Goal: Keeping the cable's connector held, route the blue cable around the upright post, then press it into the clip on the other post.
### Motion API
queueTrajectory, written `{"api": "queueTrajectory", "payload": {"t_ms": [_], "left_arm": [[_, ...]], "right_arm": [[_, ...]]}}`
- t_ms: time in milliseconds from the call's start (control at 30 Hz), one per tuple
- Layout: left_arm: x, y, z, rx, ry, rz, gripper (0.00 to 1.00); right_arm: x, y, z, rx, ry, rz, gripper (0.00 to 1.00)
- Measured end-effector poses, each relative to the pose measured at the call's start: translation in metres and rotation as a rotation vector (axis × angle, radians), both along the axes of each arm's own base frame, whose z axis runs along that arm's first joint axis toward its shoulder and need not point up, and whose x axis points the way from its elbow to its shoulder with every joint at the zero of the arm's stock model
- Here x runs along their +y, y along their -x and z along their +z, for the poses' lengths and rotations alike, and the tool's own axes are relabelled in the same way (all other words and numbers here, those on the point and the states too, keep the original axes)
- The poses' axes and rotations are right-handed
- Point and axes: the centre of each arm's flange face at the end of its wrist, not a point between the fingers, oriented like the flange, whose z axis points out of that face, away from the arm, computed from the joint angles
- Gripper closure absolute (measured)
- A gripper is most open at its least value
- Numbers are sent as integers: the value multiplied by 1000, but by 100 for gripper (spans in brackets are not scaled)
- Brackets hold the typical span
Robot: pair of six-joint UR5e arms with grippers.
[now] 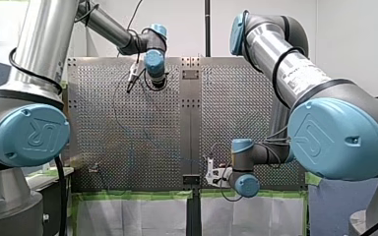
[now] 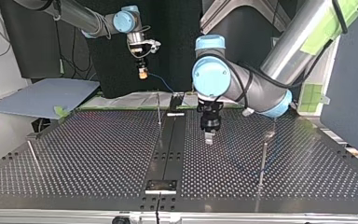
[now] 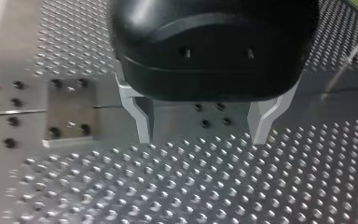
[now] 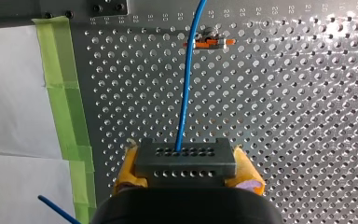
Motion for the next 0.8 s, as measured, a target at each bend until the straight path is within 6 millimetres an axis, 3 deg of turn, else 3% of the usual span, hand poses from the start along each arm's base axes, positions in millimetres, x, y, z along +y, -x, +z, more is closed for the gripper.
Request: {"api": "queueTrajectory", "payload": {"t_ms": [233,567,800], "left_arm": [[11,-29,-27,-5,-63,40,0],[43,-59,-32,-31,-94,87,0],[40,-75,-43,-21,-138,103,0]], "right_arm": [[0,0,0,0,0,4,100],[-1,-1,0,-1,1,4,100],[-2,-2,1,-2,3,5,100]]}}
